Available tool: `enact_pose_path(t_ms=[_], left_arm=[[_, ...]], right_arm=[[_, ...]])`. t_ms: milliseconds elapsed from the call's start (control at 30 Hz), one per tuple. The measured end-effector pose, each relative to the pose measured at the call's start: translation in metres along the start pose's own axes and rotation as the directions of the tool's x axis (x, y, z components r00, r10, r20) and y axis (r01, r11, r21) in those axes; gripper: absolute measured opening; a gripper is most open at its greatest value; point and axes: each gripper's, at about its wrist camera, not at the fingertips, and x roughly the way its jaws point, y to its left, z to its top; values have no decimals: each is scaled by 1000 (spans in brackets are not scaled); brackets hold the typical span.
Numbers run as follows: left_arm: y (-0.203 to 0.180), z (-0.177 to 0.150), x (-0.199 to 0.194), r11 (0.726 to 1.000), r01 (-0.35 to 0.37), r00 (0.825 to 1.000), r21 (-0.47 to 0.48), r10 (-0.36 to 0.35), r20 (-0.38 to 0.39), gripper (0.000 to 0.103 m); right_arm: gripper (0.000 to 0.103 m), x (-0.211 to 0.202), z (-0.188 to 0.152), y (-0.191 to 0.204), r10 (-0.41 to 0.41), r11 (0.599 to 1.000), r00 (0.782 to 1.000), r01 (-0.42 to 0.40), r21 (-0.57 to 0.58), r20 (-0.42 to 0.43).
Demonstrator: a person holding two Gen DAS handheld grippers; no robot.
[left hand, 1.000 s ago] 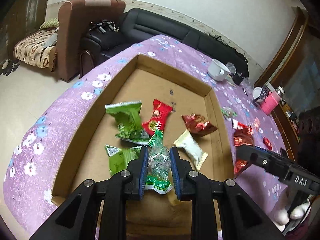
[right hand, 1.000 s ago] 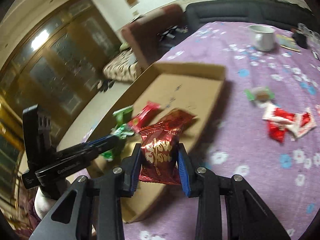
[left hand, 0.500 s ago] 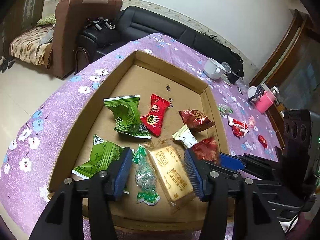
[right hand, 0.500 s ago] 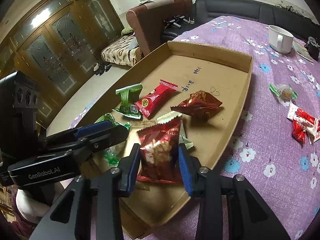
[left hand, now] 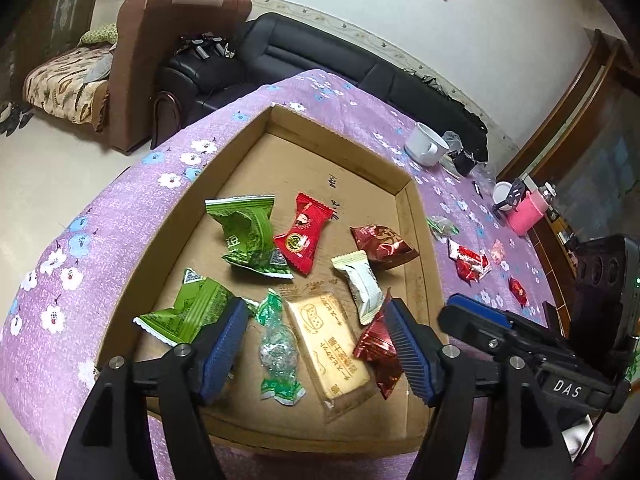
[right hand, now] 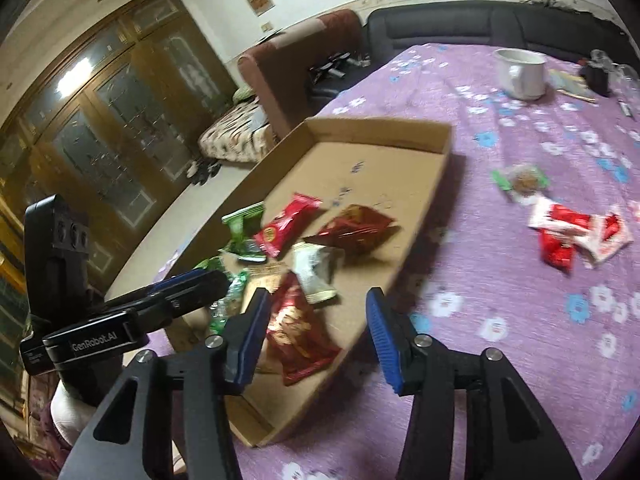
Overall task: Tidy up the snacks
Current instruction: 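Carry both snacks into the cardboard box and open both tools, then move both tools back over the pile, right tool to the red packet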
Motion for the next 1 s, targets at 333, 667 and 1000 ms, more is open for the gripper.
enact_pose_path(t_ms=[333, 667, 1000], left_arm=[[-40, 11, -17, 996, 20, 1000, 86, -22, 17, 82], [-156, -9, 34, 932, 236, 964, 274, -191, -183, 88], [-219, -49, 112, 905, 229, 933, 359, -99, -347, 88]], right_arm=[[53, -72, -24, -77, -107, 989, 990, 96, 116, 97], [54, -153, -62, -202, -314, 889, 941, 244, 387, 128], [54, -175, -70, -245, -382, 851, 914, 289, 439, 139]])
